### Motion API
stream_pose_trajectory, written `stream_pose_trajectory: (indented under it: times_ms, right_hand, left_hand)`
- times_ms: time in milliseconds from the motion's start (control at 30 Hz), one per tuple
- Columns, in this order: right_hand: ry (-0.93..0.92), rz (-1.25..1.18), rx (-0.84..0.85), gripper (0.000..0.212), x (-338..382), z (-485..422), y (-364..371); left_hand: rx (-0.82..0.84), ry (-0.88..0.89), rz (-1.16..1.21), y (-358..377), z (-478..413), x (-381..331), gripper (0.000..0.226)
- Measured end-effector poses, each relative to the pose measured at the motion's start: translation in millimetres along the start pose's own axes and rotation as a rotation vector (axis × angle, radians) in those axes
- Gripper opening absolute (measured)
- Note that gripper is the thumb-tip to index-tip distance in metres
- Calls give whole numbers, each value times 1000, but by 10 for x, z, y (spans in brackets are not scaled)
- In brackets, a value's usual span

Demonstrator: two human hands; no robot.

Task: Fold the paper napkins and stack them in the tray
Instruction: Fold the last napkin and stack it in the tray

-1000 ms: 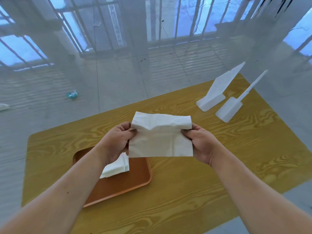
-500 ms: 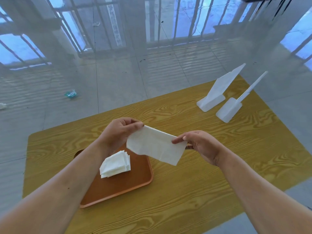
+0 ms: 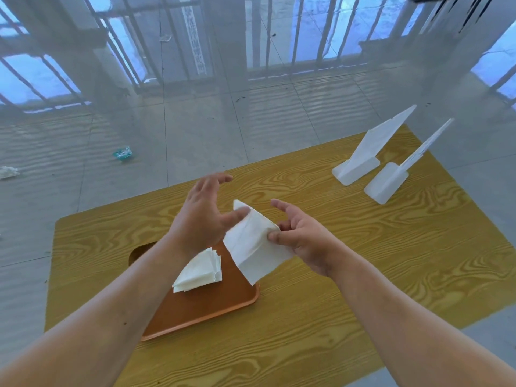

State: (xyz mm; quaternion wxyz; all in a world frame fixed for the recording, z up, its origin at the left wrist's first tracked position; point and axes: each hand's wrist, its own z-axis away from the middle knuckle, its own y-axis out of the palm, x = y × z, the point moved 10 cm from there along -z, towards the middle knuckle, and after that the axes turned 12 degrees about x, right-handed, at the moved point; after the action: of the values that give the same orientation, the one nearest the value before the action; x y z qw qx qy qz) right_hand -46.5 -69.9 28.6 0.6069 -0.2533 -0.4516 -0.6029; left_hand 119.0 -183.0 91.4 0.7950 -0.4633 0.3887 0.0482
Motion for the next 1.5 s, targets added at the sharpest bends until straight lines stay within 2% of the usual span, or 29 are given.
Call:
stream_pose_trajectory:
  times_ms: [67, 133, 200, 267, 367, 433, 500, 567, 633, 700, 767, 833, 900, 933, 1067, 1233, 1300, 1400, 1500]
  right_hand:
    - [-35, -89, 7, 85, 37, -37, 53]
    - [-60, -142, 15, 88, 88, -77, 123]
    - [-74, -177, 7, 88, 116, -121, 181]
    - [-87, -187, -1, 85, 145, -163, 240]
    - [-102, -139, -7, 77, 173, -246, 333]
    - [-99, -51, -54, 62, 192, -289, 347]
    - [-82, 78, -84, 39, 226, -325, 360]
    - [-45, 178, -15, 24, 240, -379, 465]
    - [-6, 140, 77, 37, 190, -440, 579]
    - [7, -8, 150, 50, 159, -479, 707]
    - [16, -170, 169, 53, 128, -515, 832]
    - [24, -244, 140, 38, 88, -571, 923]
    - [45, -241, 92, 16, 33, -641, 967]
    - [70, -213, 75, 12, 7, -663, 997]
    - [148, -111, 76, 21, -131, -736, 1127]
    - [95, -167, 163, 34, -200, -874, 1244]
    - [111, -142, 208, 39, -260, -903, 1292]
    - [105, 97, 154, 22, -338, -961, 1266]
    - [111, 345, 65, 41, -454, -1009, 1217]
  left_hand:
    - [151, 28, 47, 226, 144, 9, 87]
    - [289, -18, 102, 482, 287, 90, 95]
    - [329, -52, 154, 614, 383, 157, 95]
    - [298, -73, 230, 641, 449, 214, 81]
    - [133, -114, 327, 487, 522, 341, 29]
    - [66, -119, 506, 386, 561, 415, 10]
    - [78, -126, 709, 320, 589, 477, 10]
    - [132, -128, 902, 273, 611, 526, 17]
    - [142, -134, 1062, 217, 634, 600, 21]
    - [96, -149, 1171, 162, 655, 709, 23]
    - [92, -167, 1254, 173, 686, 801, 32]
    - [142, -210, 1227, 247, 735, 904, 36]
    - [155, -284, 1126, 304, 807, 1053, 30]
    - [145, -311, 1106, 324, 839, 1118, 27]
    - [63, -348, 1142, 337, 942, 1350, 18]
    - [48, -314, 1353, 340, 1046, 1522, 42]
    - [60, -324, 1354, 355, 1071, 1591, 51]
    - [-24, -364, 1058, 314, 1057, 1752, 18]
    - [-93, -368, 740, 337, 1007, 1882, 29]
